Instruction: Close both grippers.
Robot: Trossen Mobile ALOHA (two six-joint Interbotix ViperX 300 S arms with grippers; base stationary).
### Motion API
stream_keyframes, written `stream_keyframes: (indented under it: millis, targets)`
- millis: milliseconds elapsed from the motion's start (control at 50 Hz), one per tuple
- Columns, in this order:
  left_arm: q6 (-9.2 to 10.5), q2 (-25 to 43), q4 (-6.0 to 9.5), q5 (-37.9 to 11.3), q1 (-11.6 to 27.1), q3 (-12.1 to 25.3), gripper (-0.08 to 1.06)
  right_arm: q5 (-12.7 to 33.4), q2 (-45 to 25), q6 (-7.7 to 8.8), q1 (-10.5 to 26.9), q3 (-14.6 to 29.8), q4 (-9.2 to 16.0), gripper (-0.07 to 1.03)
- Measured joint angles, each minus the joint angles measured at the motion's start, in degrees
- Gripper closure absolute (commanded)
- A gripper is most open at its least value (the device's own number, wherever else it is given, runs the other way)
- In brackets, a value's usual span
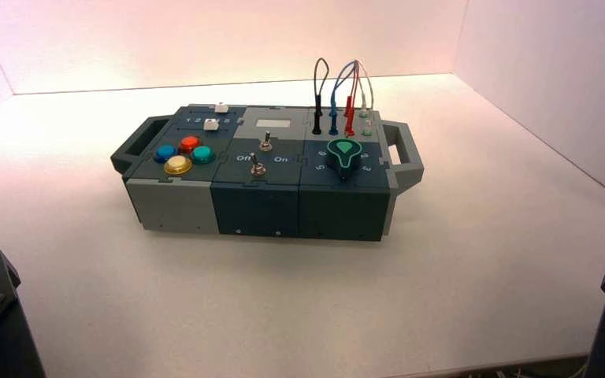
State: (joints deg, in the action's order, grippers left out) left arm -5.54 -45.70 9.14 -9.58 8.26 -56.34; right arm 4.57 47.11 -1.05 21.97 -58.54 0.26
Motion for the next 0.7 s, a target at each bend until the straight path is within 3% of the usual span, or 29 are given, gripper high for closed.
stream_keyframes:
  millis: [140, 220, 320, 360, 420, 520, 700]
  targets:
    - [0.0, 0.0, 0.09, -0.1, 0.0, 0.0, -0.05, 0.1, 0.4, 0.0, 0.0, 0.0, -0.5, -0.01]
    - [0.0, 0.0, 0.0, -0.1, 0.0, 0.0, -0.01, 0.2, 0.4, 0.0, 0.0, 0.0, -0.5, 0.13]
    - [0.0, 0.0, 0.0, -0.1, 0.0, 0.2, 0.3, 1.0, 0.4, 0.0, -0.1, 0.0, -0.5, 0.55]
    - [0.09, 0.0, 0.0, 0.0, 0.0, 0.4, 0.5, 1.2, 0.4, 0.0, -0.1, 0.0, -0.5, 0.66]
    - [0.0, 0.0, 0.0, -0.1, 0.0, 0.4, 0.72, 1.6, 0.5, 0.0, -0.1, 0.0, -0.6, 0.77]
    - [0.0, 0.0, 0.0, -0.1, 0.0, 0.5, 1.02, 1.8, 1.6, 0.0, -0.1, 0.0, -1.2, 0.97]
    - [0.0, 0.0, 0.09, -0.4, 0.0, 1.2, 1.0, 2.5, 4.4, 0.09, -0.1, 0.0, -3.8, 0.98]
